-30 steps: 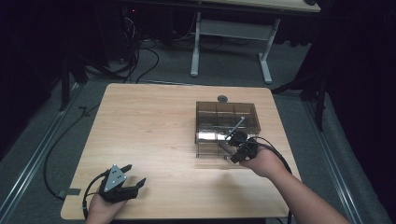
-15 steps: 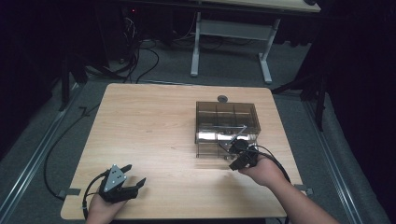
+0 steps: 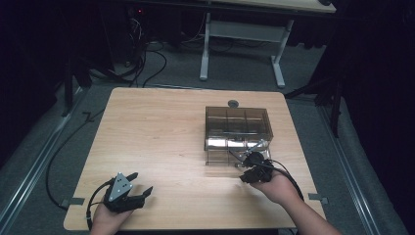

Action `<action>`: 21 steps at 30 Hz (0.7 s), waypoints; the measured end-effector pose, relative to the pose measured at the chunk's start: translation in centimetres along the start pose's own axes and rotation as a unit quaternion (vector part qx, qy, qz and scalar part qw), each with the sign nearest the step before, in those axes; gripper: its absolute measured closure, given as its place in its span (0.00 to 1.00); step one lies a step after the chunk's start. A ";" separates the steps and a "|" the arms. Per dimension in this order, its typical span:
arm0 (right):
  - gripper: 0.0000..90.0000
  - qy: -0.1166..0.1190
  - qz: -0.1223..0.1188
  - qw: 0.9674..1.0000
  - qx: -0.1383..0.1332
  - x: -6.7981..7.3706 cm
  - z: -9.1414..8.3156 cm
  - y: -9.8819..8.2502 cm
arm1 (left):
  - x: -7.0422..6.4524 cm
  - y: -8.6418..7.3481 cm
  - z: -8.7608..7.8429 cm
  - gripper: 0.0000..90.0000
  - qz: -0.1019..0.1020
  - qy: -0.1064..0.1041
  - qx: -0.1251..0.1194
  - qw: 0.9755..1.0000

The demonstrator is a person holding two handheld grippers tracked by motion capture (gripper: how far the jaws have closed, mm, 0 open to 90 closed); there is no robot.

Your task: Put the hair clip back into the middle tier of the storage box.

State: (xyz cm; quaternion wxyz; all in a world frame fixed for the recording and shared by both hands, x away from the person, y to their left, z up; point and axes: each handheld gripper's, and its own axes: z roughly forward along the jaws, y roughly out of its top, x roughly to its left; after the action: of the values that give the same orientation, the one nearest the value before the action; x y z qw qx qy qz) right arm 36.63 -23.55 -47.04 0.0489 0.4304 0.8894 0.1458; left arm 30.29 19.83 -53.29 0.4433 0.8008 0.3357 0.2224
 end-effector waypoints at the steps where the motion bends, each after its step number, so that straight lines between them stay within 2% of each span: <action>1: 0.77 -0.001 0.003 1.000 -0.004 0.1 0.0 -0.2 | 0.0 0.0 0.0 0.29 0.000 0.000 0.000 1.000; 5: 0.76 0.000 0.007 1.000 -0.028 0.1 0.2 -0.7 | 0.0 0.0 0.0 0.29 -0.001 -0.001 0.000 1.000; 9: 0.76 -0.013 0.003 0.999 -0.042 0.2 0.1 -1.1 | 0.0 0.0 0.0 0.29 -0.002 -0.001 -0.002 1.000; 12: 0.76 -0.006 0.012 0.998 -0.066 0.1 0.0 -1.5 | 0.1 0.0 -0.1 0.29 -0.005 -0.002 -0.003 1.000; 16: 0.74 -0.003 0.019 0.994 -0.104 0.1 0.3 -2.6 | 0.1 0.0 -0.1 0.29 -0.003 -0.001 -0.004 1.000; 18: 0.73 -0.007 0.020 0.994 -0.111 0.1 0.4 -2.8 | 0.1 0.0 -0.1 0.29 -0.003 0.000 -0.004 1.000; 21: 0.72 -0.007 0.025 0.990 -0.136 0.2 0.6 -3.6 | 0.0 0.0 0.0 0.29 -0.002 0.002 -0.004 1.000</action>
State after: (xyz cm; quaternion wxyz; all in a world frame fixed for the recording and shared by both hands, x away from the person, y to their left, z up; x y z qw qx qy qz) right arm 33.98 -25.39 -48.68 0.1092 0.4427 0.8500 0.2638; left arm 30.28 19.90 -53.29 0.4461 0.7980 0.3377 0.2240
